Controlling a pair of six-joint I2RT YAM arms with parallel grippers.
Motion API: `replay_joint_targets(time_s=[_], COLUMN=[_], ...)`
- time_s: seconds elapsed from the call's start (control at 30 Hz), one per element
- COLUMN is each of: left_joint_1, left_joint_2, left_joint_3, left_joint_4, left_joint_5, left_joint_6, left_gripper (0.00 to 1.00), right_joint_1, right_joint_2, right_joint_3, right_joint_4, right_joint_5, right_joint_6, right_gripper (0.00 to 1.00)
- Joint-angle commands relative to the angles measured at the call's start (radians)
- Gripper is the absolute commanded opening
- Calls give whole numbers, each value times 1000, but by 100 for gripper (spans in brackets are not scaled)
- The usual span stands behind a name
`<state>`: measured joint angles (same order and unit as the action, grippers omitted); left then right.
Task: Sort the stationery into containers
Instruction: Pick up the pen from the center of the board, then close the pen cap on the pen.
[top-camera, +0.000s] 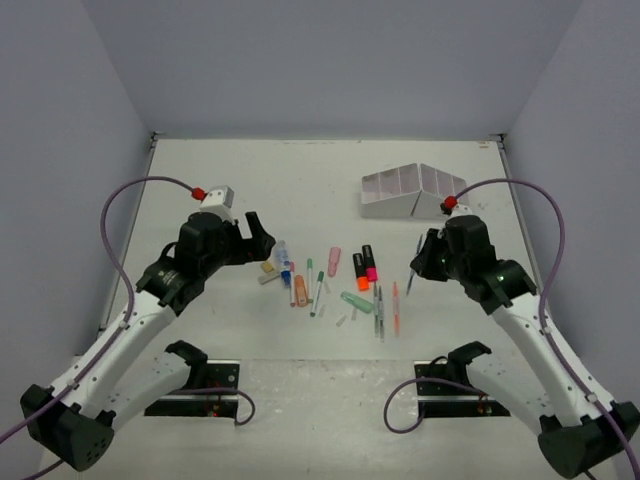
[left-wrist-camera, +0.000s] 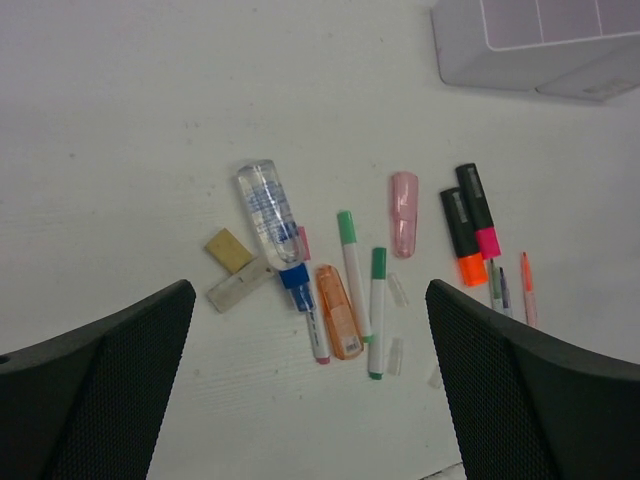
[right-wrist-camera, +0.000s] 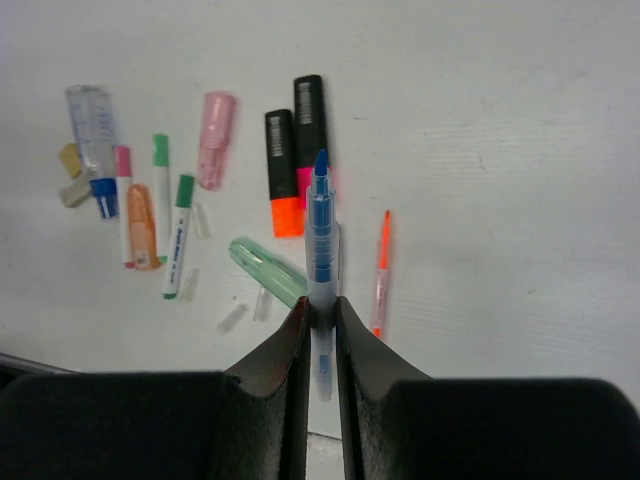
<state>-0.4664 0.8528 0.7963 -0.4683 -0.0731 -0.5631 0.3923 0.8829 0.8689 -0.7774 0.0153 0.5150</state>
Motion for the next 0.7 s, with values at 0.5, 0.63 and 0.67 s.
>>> replay_joint_targets(time_s=[0.5,0.63,0.67], left_joint_1=[-532,-549,-549], left_joint_2=[613,676,694], left_joint_3=[397,353,346], left_joint_4=[16,28,36], left_joint_5=[-433,-448,-450], left_joint_6=[-161,-214,-218], left_gripper=[100,90,78], right_joint_1=[3,3,3], right_joint_2=[-440,-456,-456], right_joint_3=[-34,-30,-30], right_joint_4=[129,118,125], right_joint_5=[-177,-138,-147], right_joint_6=[-92,-108,-110], right_gripper=[0,0,0])
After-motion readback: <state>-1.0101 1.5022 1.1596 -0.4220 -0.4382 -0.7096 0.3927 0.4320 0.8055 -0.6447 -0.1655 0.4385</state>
